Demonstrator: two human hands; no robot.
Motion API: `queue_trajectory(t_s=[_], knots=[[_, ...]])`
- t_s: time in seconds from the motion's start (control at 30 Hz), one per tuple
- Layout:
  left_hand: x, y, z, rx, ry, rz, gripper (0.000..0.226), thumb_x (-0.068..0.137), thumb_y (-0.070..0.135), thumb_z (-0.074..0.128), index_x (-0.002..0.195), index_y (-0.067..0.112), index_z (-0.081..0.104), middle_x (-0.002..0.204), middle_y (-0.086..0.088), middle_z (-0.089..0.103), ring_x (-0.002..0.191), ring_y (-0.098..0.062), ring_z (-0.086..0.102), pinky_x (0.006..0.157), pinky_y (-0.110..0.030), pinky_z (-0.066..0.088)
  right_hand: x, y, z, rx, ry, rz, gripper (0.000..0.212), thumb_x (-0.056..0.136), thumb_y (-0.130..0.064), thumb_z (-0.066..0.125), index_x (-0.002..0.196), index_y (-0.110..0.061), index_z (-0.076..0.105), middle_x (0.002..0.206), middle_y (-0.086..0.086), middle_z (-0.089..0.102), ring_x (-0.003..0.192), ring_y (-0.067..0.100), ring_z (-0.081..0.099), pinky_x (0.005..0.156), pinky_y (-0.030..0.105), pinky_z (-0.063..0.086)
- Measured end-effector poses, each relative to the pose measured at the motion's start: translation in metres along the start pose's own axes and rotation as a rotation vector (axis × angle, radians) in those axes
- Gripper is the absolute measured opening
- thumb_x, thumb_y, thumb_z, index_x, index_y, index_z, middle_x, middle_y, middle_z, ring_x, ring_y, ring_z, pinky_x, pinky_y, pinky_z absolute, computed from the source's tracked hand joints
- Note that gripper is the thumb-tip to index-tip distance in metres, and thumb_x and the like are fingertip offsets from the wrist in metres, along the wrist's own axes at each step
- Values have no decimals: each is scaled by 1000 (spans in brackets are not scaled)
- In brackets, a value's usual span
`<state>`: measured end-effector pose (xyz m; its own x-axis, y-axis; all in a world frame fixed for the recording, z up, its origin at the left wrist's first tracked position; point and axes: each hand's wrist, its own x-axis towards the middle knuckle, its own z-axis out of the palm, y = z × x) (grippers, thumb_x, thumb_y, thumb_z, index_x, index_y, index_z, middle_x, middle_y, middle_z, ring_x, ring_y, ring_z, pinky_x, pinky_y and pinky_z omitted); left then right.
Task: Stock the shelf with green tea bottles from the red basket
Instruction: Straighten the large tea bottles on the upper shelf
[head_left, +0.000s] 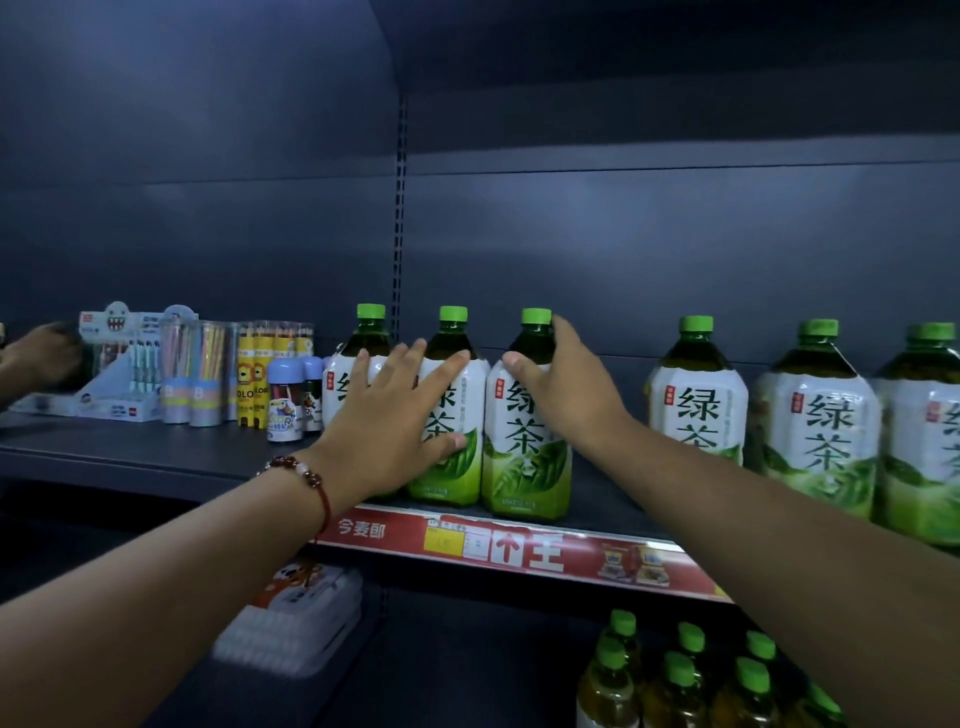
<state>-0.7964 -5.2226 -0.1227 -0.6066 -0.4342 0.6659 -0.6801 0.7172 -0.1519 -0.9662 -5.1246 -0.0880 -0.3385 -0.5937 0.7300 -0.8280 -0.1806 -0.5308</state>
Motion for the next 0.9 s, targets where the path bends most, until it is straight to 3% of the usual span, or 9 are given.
queue_trajectory(t_s=[0.1, 0.17, 0.23, 0.3, 0.4, 0.53, 0.63, 0.7, 0.9], knots=[[-4, 18, 0, -77, 65, -32, 84, 93, 65, 46, 158, 32, 4, 166, -14, -1, 153, -33, 1, 122, -56, 4, -1, 0, -9, -98, -110, -24, 41, 96, -42, 57, 129, -24, 41, 113, -5, 62, 100, 16, 61, 77, 30, 43], [-3, 34, -3, -91, 127, 17, 84, 91, 65, 48, 157, 34, 7, 166, -14, 1, 153, -34, 4, 122, -56, 6, 0, 1, -21, -202, -207, -29, 53, 97, -45, 54, 140, -21, 36, 132, 3, 59, 119, 23, 58, 85, 31, 43], [5, 46, -6, -45, 103, 72, 89, 88, 69, 49, 157, 39, 1, 166, -13, -1, 153, -33, 1, 122, -57, 4, 0, 4, -40, -357, -221, -45, 73, 97, -47, 52, 154, -13, 21, 155, 8, 38, 142, 24, 37, 106, 32, 34], [17, 53, -9, 38, 53, 92, 100, 82, 76, 51, 155, 42, -8, 167, -13, -2, 153, -35, -2, 121, -60, 2, 1, 11, -63, -521, -103, -95, 79, 97, -48, 53, 156, -10, 17, 161, 10, 26, 148, 23, 23, 117, 34, 21], [30, 54, -12, 55, -29, 86, 113, 76, 78, 57, 155, 41, -15, 165, -14, 11, 153, -36, -1, 121, -61, 1, 9, 32, -97, -505, 78, 4, 84, 92, -44, 62, 155, -8, 20, 158, 15, 28, 146, 30, 26, 119, 40, 24], [32, 55, -14, 39, -69, 114, 114, 79, 74, 58, 156, 34, -16, 158, -7, 32, 153, -33, 3, 121, -59, 3, 6, 55, -115, -410, 32, 252, 95, 87, -37, 70, 156, -12, 10, 154, 15, 32, 139, 33, 36, 108, 42, 36], [32, 58, -13, 48, -66, 113, 114, 80, 73, 58, 156, 32, -16, 157, -8, 34, 152, -34, 6, 122, -57, 7, 5, 65, -112, -337, 48, 336, 68, 88, -42, 67, 140, -11, 37, 131, 15, 57, 110, 31, 56, 83, 33, 41], [32, 59, -14, 61, -64, 112, 113, 80, 73, 57, 156, 32, -16, 156, -8, 35, 152, -35, 7, 122, -56, 10, 4, 67, -112, -341, 62, 336, 52, 86, -46, 66, 123, -13, 50, 115, 10, 62, 94, 27, 56, 76, 31, 39], [30, 58, -15, 76, -63, 120, 113, 79, 75, 55, 156, 32, -17, 157, -8, 34, 152, -34, 7, 122, -54, 11, -1, 61, -115, -354, 57, 330, 47, 86, -47, 66, 118, -15, 52, 101, 3, 58, 86, 23, 52, 74, 31, 40]])
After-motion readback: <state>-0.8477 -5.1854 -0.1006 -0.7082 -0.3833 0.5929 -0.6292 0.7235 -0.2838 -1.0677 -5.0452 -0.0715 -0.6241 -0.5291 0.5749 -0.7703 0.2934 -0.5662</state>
